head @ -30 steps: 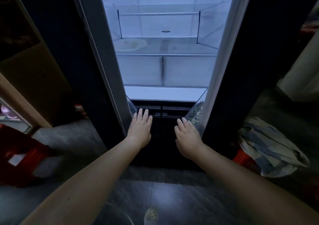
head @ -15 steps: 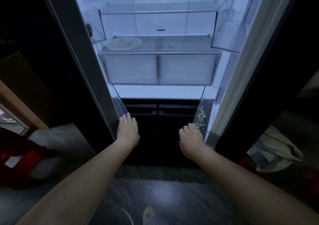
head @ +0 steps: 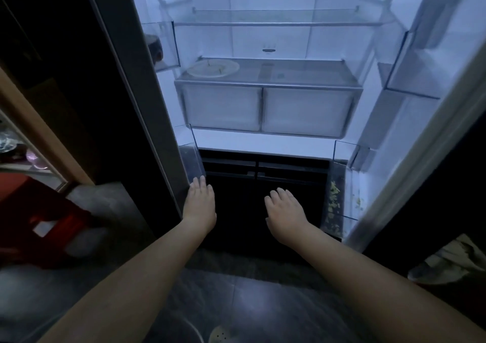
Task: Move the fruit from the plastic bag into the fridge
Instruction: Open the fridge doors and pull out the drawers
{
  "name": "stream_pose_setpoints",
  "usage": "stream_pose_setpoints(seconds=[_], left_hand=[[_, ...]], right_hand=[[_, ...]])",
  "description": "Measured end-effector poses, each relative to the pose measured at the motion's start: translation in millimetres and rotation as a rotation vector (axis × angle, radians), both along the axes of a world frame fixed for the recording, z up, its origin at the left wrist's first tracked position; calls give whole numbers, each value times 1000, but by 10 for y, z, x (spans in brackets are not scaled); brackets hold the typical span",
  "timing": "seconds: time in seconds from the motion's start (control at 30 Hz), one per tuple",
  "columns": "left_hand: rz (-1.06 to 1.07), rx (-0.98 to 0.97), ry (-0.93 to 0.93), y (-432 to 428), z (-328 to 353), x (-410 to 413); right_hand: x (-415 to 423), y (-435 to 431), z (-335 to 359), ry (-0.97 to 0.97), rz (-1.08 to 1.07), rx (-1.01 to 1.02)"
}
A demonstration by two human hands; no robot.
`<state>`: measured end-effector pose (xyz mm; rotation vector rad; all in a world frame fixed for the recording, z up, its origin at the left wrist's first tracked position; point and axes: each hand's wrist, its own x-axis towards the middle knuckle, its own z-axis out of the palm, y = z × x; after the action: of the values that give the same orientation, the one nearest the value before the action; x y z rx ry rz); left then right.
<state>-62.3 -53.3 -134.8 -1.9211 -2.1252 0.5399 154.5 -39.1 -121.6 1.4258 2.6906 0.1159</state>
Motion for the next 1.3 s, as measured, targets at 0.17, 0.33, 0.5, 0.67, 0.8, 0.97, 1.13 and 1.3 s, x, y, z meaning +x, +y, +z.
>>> stream_pose_setpoints(seconds=[0.17, 0.33, 0.5, 0.67, 0.8, 0.97, 1.13, 1.3], left_hand=[[-6, 46, -55, -159, -37, -184], [-23, 97, -102, -368, -119, -503], [1, 157, -165, -572, -121, -804], [-6, 236, -107, -790, -150, -1159], [-13, 274, -144, -890, -163, -1494], [-16, 291, -173, -999, -111, -1888], [-18, 345, -181, -1081, -83, -2270], [-3, 390, -230, -1128, -59, -2715]], right_hand=[[-421, 42, 74, 8, 129, -4], [-968, 75, 92, -2, 263, -13], [-1501, 108, 40, 22, 361, -47], [-1968, 100, 0, 48, 419, -77], [-2305, 106, -40, 65, 447, -82], [-2686, 149, -77, 54, 490, -85], [-3062, 178, -131, 25, 522, -85], [-3464, 146, -113, 41, 576, -56]])
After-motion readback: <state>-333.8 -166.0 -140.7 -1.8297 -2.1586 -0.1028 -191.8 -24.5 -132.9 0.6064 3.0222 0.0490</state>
